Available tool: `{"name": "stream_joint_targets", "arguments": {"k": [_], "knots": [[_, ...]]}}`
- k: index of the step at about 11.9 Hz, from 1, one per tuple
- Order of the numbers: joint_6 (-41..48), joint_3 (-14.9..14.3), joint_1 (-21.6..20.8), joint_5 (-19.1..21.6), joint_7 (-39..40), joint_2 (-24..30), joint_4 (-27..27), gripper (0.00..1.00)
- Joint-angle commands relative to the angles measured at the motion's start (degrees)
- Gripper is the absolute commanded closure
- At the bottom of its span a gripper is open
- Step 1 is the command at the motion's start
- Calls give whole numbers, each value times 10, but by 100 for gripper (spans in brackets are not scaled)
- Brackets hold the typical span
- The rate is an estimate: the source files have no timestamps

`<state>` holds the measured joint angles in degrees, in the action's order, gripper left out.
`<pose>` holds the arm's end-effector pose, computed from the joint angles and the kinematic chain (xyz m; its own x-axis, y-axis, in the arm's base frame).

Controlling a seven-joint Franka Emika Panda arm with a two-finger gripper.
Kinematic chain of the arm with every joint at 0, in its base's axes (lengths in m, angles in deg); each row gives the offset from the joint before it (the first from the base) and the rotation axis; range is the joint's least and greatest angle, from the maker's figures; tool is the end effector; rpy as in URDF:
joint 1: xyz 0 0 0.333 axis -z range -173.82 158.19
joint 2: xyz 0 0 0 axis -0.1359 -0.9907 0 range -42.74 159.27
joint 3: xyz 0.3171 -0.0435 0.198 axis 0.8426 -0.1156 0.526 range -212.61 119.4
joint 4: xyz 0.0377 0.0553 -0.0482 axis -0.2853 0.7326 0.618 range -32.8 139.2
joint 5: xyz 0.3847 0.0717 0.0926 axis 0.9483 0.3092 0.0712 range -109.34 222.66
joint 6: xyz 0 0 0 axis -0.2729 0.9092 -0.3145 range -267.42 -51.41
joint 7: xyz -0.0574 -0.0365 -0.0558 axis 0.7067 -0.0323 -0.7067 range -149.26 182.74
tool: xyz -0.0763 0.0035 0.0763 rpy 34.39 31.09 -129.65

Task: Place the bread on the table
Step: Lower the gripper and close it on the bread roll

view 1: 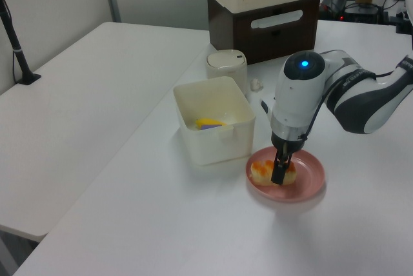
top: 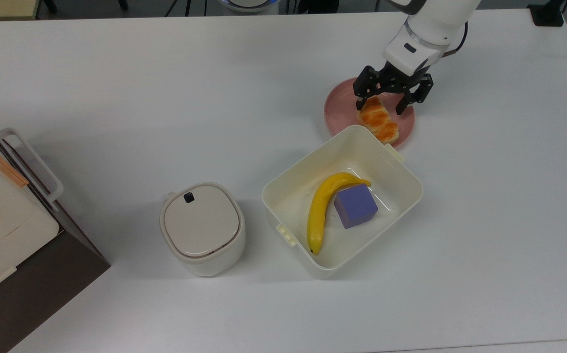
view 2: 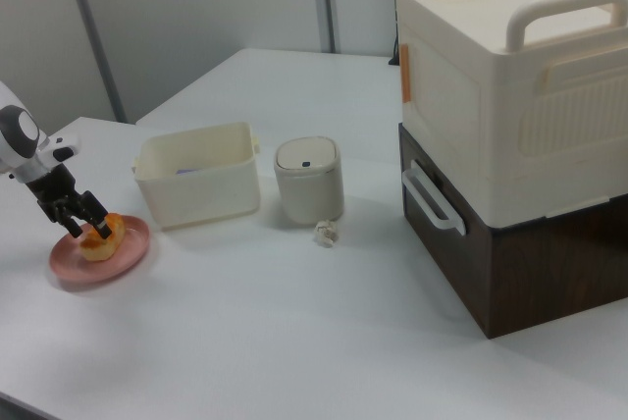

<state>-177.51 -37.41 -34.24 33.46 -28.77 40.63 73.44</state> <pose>0.5315 0.3538 0.3821 0.9868 0.0790 0.1411 0.0438 -0.9704 0.2374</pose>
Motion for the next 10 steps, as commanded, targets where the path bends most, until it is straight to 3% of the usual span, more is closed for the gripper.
{"name": "stream_joint_targets", "arguments": {"k": [1, 2, 3, 6, 10], "knots": [[-4, 0, 3, -27, -13, -13, -1, 6], [-3, 0, 5, -28, -13, -13, -2, 24], [-3, 0, 5, -29, -13, -13, -3, 48], [0, 0, 9, -49, -9, -13, -2, 100], [66, 1, 18, -45, 143, 11, -5, 100]]}}
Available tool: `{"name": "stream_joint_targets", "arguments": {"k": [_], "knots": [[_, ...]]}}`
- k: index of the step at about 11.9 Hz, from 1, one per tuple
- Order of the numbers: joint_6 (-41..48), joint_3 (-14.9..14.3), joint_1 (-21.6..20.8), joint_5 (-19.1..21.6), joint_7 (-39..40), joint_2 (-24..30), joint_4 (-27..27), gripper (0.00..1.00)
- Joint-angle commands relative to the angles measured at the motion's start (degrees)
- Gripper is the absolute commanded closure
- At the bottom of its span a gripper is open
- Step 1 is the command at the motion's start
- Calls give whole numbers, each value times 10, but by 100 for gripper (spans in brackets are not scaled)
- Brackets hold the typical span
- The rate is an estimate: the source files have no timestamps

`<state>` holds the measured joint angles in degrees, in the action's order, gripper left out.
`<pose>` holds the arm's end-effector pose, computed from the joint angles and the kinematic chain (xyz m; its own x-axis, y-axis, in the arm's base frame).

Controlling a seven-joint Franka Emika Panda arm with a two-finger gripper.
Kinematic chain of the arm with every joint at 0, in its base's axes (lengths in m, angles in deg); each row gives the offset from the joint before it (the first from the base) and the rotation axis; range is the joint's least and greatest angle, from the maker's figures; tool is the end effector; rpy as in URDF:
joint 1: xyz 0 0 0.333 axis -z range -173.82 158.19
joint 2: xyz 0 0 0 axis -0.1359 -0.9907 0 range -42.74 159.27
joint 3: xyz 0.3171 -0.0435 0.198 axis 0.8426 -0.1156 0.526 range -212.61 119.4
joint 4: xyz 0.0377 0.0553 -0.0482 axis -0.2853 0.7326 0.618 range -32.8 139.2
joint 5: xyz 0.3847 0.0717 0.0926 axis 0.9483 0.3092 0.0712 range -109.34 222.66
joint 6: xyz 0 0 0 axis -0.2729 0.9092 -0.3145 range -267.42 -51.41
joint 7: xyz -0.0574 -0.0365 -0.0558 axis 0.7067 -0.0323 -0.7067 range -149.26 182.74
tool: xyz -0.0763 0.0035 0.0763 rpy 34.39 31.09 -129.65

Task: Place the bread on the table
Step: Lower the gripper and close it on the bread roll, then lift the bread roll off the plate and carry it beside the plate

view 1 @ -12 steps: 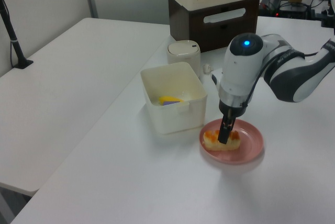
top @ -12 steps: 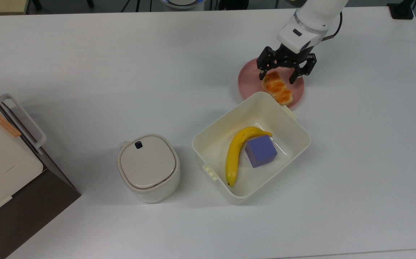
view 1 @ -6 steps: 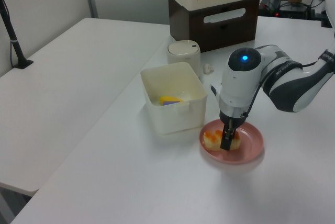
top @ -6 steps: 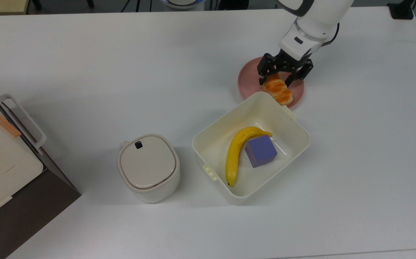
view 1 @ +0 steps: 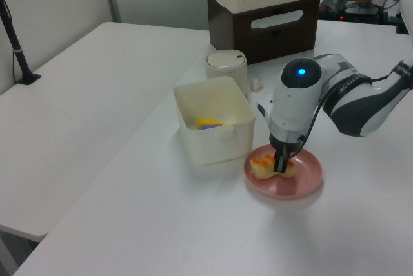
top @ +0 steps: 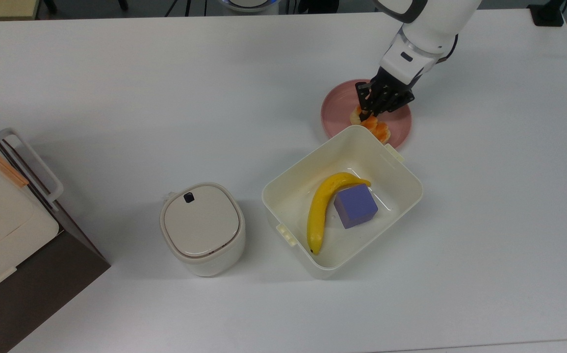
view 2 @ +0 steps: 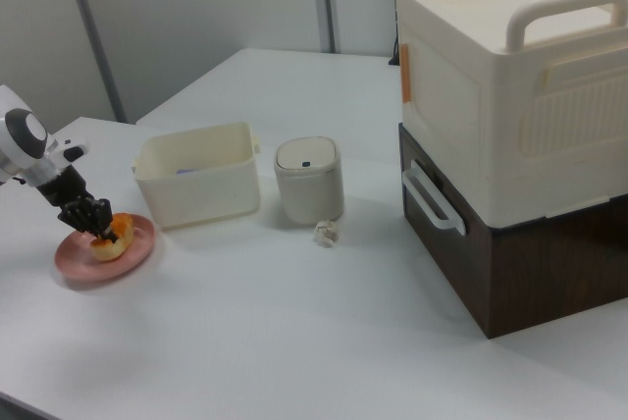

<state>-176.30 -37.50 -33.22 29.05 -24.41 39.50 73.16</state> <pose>0.5412 0.3405 0.3711 0.9758 0.1824 0.1207 0.1365 -0.9390 0.3157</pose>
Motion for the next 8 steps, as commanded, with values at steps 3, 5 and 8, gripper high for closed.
{"name": "stream_joint_targets", "arguments": {"k": [3, 5, 8], "knots": [[141, 3, 19, 40, 255, 53, -16, 100], [228, 2, 30, 71, 365, 61, -49, 100], [243, 0, 80, 68, 447, 80, -53, 100]]}}
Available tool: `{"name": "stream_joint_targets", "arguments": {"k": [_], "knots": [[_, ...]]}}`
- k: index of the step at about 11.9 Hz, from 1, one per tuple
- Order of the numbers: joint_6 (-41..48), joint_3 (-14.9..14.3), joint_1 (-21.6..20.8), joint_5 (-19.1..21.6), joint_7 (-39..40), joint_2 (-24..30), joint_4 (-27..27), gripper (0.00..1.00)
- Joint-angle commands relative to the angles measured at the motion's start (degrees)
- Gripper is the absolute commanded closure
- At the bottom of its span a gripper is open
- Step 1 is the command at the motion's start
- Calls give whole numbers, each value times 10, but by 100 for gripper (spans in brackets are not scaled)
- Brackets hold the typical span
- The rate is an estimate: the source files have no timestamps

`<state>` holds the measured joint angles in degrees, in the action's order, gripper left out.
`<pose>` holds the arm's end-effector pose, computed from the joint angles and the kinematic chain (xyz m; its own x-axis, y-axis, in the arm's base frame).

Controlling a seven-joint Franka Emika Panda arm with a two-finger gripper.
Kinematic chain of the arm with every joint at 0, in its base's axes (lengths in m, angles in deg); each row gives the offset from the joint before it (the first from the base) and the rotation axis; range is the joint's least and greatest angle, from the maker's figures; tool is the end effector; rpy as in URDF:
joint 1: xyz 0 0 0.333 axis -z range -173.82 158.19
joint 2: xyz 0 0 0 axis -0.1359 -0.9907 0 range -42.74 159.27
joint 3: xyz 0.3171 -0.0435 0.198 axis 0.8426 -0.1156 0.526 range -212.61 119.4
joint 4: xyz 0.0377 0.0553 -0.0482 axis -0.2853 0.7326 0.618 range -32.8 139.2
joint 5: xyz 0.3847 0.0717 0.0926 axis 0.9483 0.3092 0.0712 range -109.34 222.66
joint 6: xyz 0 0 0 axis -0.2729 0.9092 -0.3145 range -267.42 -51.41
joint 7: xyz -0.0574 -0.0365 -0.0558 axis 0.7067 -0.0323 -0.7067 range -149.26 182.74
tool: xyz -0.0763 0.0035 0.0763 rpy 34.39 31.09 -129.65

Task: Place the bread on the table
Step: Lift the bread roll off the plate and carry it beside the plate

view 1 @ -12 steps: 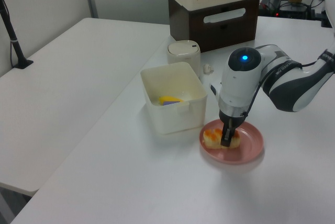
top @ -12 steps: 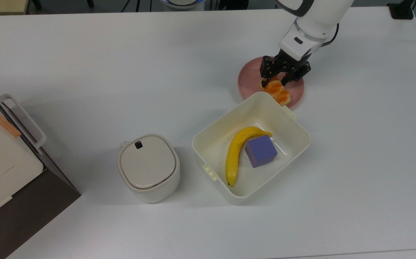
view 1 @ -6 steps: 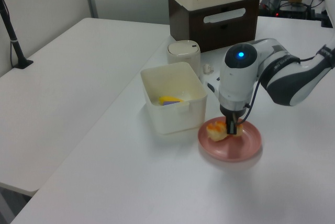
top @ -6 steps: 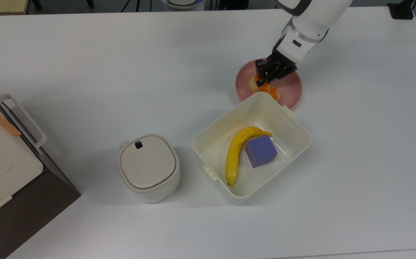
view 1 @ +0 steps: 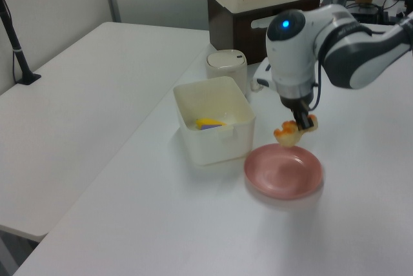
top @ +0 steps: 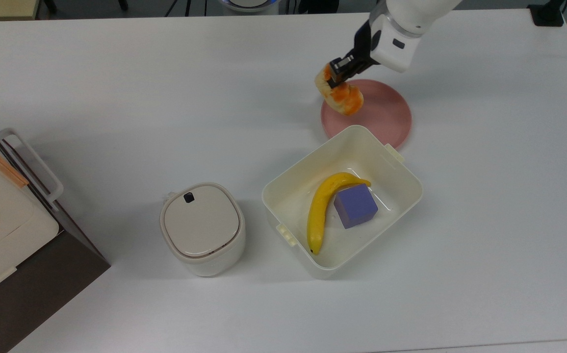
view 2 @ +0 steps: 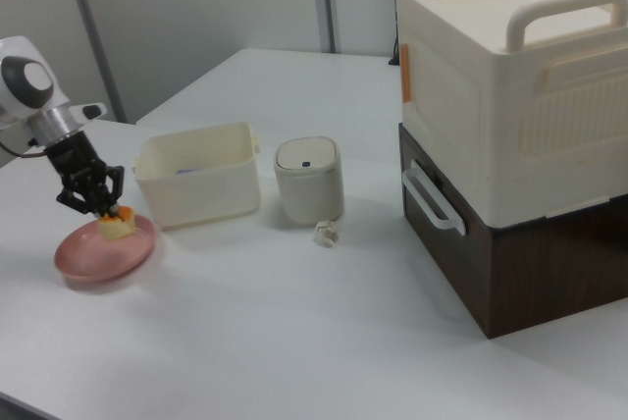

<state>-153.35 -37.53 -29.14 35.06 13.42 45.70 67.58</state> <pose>0.5441 0.2736 0.4556 0.8206 0.5064 -0.2649 0.5699 -0.7600 0.3124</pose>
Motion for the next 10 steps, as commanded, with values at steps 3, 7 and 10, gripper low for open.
{"name": "stream_joint_targets", "arguments": {"k": [3, 7, 10], "knots": [[13, -3, 119, -12, 137, 22, 4, 100], [12, -2, 180, -70, 183, 18, 44, 100], [9, -1, 174, -83, 178, 2, 63, 100]]}}
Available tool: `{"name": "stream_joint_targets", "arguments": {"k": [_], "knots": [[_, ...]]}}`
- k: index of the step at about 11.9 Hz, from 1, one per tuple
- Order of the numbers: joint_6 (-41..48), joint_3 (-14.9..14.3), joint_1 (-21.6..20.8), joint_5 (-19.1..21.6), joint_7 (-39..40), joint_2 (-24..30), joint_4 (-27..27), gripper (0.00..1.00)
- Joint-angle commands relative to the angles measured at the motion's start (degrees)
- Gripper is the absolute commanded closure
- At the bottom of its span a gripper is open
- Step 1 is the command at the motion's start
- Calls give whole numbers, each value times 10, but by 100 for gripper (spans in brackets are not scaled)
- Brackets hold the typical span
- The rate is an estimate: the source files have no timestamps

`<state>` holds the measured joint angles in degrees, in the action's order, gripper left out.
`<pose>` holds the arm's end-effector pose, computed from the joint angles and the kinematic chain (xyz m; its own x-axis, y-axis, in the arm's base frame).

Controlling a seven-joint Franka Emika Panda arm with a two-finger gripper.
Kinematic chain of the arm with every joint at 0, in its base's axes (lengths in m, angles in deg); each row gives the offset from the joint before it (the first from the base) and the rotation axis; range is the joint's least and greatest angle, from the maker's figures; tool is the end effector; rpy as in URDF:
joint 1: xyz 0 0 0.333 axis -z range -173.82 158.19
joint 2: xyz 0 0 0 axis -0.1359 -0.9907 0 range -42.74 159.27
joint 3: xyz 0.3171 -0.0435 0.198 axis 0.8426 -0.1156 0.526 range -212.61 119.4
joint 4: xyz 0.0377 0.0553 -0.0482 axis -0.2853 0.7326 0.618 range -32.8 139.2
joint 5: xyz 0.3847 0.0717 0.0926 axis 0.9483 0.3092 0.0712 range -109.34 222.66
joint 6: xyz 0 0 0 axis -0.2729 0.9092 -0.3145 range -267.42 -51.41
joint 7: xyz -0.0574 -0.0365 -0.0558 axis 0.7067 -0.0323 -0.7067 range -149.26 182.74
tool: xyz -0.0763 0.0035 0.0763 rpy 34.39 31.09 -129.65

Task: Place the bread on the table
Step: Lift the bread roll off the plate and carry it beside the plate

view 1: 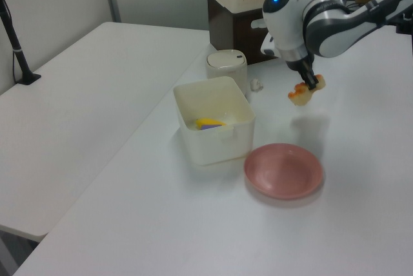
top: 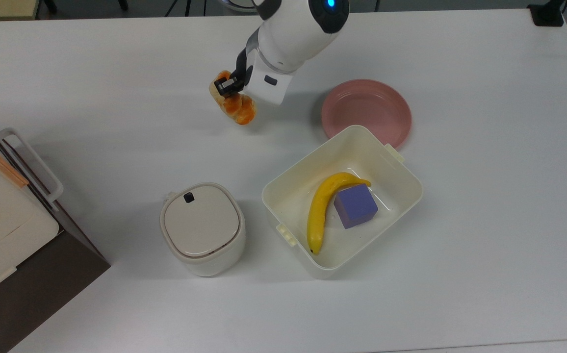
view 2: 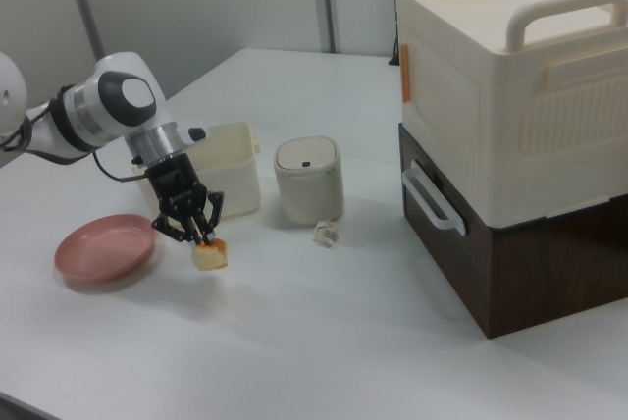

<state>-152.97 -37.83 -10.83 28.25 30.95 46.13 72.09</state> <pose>0.5867 0.0736 0.4289 0.7576 0.4770 -0.4455 0.6238 -0.7301 0.2790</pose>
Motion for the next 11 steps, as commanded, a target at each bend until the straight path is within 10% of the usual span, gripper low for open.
{"name": "stream_joint_targets", "arguments": {"k": [1, 3, 9, 11], "knots": [[5, 3, -10, -22, 1, -13, 17, 100], [5, 3, -10, -28, 0, -25, 12, 93], [10, 3, -8, -27, 3, -20, -9, 6], [26, 3, -6, -23, 10, -18, -32, 0]]}}
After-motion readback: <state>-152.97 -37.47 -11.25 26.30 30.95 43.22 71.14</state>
